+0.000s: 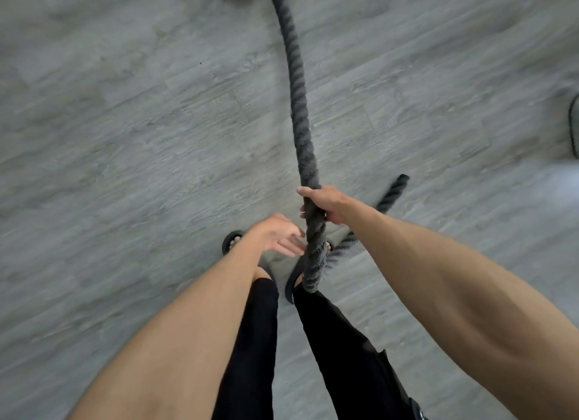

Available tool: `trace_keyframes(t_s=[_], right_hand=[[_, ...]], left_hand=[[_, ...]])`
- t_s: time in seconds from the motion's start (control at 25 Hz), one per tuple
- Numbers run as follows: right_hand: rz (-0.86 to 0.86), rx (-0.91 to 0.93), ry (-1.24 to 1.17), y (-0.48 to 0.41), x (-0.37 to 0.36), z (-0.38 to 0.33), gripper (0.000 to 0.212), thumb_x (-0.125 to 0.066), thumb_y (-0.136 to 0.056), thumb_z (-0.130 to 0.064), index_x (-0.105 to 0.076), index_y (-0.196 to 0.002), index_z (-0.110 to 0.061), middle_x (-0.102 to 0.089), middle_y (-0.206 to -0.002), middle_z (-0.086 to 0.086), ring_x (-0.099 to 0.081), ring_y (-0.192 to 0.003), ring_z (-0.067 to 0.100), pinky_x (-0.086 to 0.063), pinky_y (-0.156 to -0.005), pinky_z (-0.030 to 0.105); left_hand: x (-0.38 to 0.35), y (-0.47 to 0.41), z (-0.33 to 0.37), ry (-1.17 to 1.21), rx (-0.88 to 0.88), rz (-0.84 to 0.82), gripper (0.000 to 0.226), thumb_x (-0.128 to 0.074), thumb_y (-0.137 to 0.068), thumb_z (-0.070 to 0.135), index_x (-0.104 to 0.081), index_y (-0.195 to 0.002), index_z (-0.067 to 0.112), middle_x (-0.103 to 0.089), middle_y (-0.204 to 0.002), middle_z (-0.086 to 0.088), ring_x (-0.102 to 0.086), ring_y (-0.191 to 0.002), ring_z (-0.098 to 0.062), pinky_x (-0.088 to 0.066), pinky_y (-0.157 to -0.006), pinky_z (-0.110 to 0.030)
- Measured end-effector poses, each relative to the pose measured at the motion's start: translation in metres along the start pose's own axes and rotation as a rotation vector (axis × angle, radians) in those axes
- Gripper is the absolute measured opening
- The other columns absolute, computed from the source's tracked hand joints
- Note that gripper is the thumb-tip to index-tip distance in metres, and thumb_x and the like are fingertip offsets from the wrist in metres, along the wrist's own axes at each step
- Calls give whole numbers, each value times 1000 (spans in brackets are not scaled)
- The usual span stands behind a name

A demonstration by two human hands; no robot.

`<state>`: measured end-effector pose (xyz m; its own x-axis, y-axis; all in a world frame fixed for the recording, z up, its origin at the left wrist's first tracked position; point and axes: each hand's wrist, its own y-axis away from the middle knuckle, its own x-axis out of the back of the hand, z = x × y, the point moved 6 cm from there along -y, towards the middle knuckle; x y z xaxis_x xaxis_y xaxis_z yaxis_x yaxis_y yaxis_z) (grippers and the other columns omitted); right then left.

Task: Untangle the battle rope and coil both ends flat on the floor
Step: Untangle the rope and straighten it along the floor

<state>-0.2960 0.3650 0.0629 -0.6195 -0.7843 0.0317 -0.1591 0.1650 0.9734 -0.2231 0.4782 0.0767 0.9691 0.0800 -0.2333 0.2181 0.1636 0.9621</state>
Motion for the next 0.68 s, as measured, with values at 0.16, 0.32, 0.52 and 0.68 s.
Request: trace_keyframes(t_s=[0.16,0.32,0.52,0.68], right_hand=[[11,-39,266,8,-26,-17,66,-65,-92,-52,-54,-131,-1,-70,-115,16,-67,-109,35,-54,-96,51],[152,52,612,13,-50,-66,37,-55,-101,-39,-62,-98,-3,-59,-111,20,-60,-104,33,-51,-81,39],[253,221,637,15,-83,-155,32,-49,-99,-26,-49,-71,-11,-56,-93,19,-54,-89,31,-35,-74,30],[225,341,628,19,-91,-236,31,-47,-100,-24,-63,-115,-2,-66,-120,20,-60,-113,36,-46,-87,36]], left_hand=[[104,30,17,-19,-98,341,16,-43,-100,17,-59,-104,13,-71,-107,-18,-69,-85,-28,-52,-80,-37],[161,66,84,-289,-292,545,13,-52,-93,16,-63,-88,19,-70,-111,-13,-65,-104,-29,-51,-86,-36],[211,99,146,-627,-371,674,27,-53,-90,18,-65,-114,17,-65,-123,-12,-58,-116,-31,-47,-95,-35],[259,125,172,-731,-305,676,28,-50,-90,19,-63,-115,17,-64,-123,-11,-58,-114,-31,-46,-92,-35]])
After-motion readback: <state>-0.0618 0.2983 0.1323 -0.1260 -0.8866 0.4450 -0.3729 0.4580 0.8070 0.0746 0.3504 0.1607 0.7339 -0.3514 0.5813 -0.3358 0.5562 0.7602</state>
